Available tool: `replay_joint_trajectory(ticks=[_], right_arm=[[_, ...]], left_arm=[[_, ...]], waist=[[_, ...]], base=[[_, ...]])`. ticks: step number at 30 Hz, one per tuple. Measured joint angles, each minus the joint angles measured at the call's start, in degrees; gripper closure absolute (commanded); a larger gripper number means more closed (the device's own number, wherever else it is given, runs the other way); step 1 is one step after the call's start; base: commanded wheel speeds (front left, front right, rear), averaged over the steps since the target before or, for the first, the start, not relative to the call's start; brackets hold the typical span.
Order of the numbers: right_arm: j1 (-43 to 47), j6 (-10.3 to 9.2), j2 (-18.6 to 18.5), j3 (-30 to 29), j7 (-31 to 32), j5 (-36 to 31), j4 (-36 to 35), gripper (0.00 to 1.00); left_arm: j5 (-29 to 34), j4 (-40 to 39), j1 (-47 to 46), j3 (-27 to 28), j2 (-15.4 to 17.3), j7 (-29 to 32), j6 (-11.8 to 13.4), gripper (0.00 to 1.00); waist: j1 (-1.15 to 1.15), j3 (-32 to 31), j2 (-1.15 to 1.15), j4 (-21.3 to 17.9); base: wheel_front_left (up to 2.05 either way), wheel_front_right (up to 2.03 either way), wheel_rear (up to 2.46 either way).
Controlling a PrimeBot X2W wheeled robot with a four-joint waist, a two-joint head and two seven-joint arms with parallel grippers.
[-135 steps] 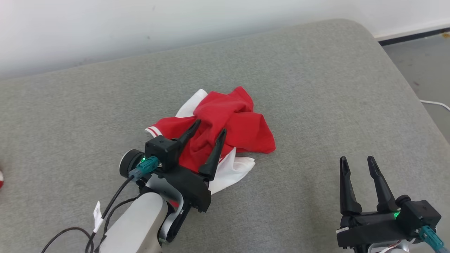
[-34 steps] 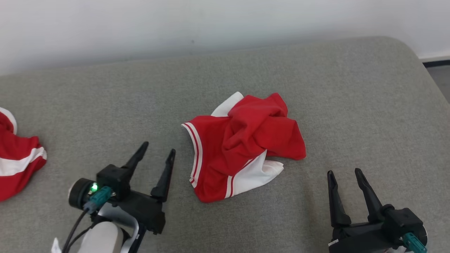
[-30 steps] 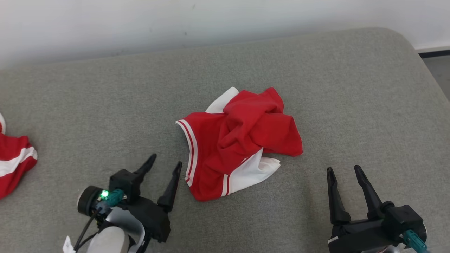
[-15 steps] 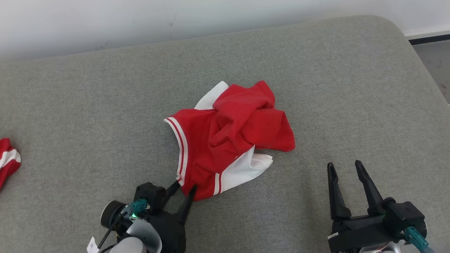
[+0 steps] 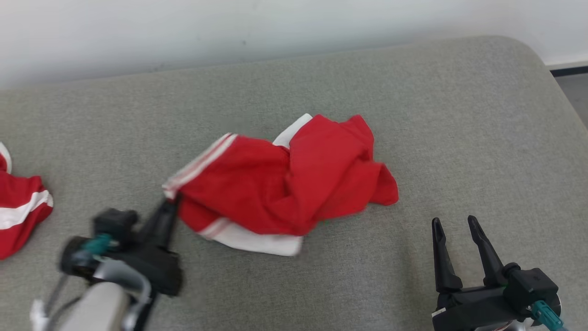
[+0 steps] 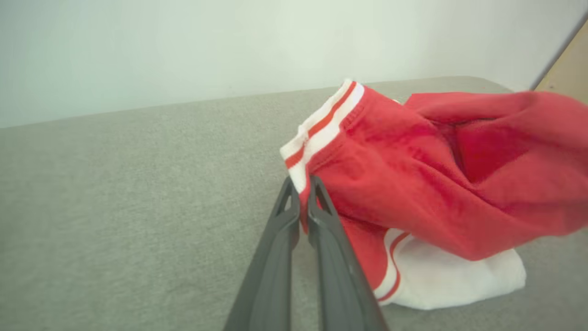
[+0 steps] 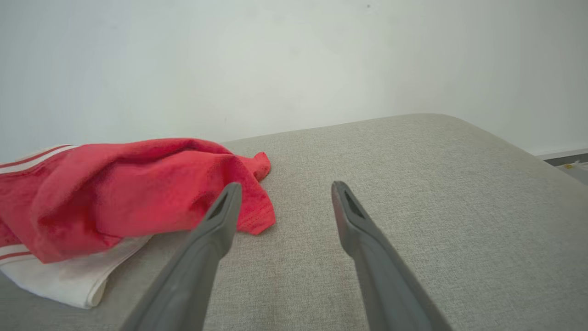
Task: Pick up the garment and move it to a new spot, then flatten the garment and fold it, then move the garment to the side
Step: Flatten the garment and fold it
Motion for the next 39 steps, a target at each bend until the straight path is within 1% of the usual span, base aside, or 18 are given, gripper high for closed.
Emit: replay_joint_trajectory(ticks=[7, 9, 11, 12, 13, 14, 17, 20, 24, 27, 30, 33, 39], right_arm=[[0.04, 0.0, 0.0, 0.51, 0.0, 0.34, 0.43, 0.0], [0.04, 0.0, 0.0, 0.47, 0.0, 0.34, 0.58, 0.0], [0.05, 0.0, 0.0, 0.49, 0.0, 0.34, 0.69, 0.0], [0.08, 0.0, -0.01, 0.48, 0.0, 0.34, 0.76, 0.0], [0.1, 0.0, 0.0, 0.45, 0.0, 0.33, 0.82, 0.0], [0.18, 0.0, 0.0, 0.44, 0.0, 0.33, 0.89, 0.0], [0.32, 0.0, 0.0, 0.35, 0.0, 0.32, 0.97, 0.0], [0.52, 0.0, -0.01, 0.31, 0.0, 0.13, 0.98, 0.0], [0.97, 0.0, 0.0, 0.07, 0.0, -0.2, 1.05, 0.0], [1.6, 0.0, 0.0, 0.08, 0.0, -0.58, 1.14, 0.0], [1.78, 0.0, 0.0, 0.03, 0.0, -0.62, 1.18, 0.0], [1.93, 0.0, 0.01, -0.09, 0.0, -0.79, 1.14, 0.0], [2.22, 0.0, 0.01, -0.21, -0.01, -0.92, 1.01, 0.0]], left_arm=[[-1.8, -6.16, 2.7, 6.41, 7.83, 2.52, 3.37, 1.0], [-2.9, -7.3, 3.77, 7.67, 9.12, 3.16, 4.13, 1.0], [-3.36, -8.12, 4.94, 8.36, 9.54, 3.56, 4.82, 1.0], [-3.53, -8.37, 5.43, 8.47, 9.55, 3.59, 4.89, 0.77], [-3.57, -8.64, 5.89, 8.53, 9.54, 3.59, 5.27, 0.02], [-3.63, -8.78, 6.26, 8.66, 9.42, 3.46, 5.46, 0.0], [-3.87, -9.14, 6.75, 8.59, 8.98, 2.88, 5.8, 0.0], [-3.82, -10.02, 7.87, 8.45, 7.83, 0.53, 6.39, 0.0], [-3.43, -11.82, 10.1, 9.31, 6.38, -3.13, 7.87, 0.0], [-2.64, -13.1, 12.48, 9.92, 5.28, -4.37, 8.46, 0.0], [-1.22, -15.26, 14.71, 11.25, 4.08, -4.83, 9.15, 0.0], [0.96, -20.09, 17.01, 14.19, 2.26, -4.97, 9.42, 0.0], [5.25, -25.93, 22.74, 19.75, -2.12, -5.06, 8.69, 0.0]], waist=[[0.0, -0.85, 0.0, 0.35], [0.0, -0.9, 0.0, 0.01], [0.0, -1.01, 0.0, -0.32], [0.0, -1.11, 0.0, -0.43], [0.0, -1.24, 0.0, -0.51], [0.0, -1.4, 0.0, -0.54], [0.0, -1.78, 0.0, -0.53], [0.0, -2.58, 0.0, -0.21], [0.0, -3.77, 0.0, 0.79], [-0.01, -4.58, 0.0, 1.9], [-0.01, -5.31, 0.0, 3.07], [-0.01, -5.88, -0.01, 4.17], [-0.01, -6.2, 0.0, 5.87]], base=[[0.0, 0.0, 0.0], [0.0, 0.0, 0.0], [0.0, 0.0, 0.0], [0.0, 0.0, 0.0], [0.0, 0.0, 0.0], [0.0, 0.0, 0.0], [0.0, 0.0, 0.0], [0.0, 0.0, 0.0], [0.0, 0.0, 0.0], [0.0, 0.0, 0.0], [0.0, 0.0, 0.0], [0.0, 0.0, 0.0], [0.0, 0.0, 0.0]])
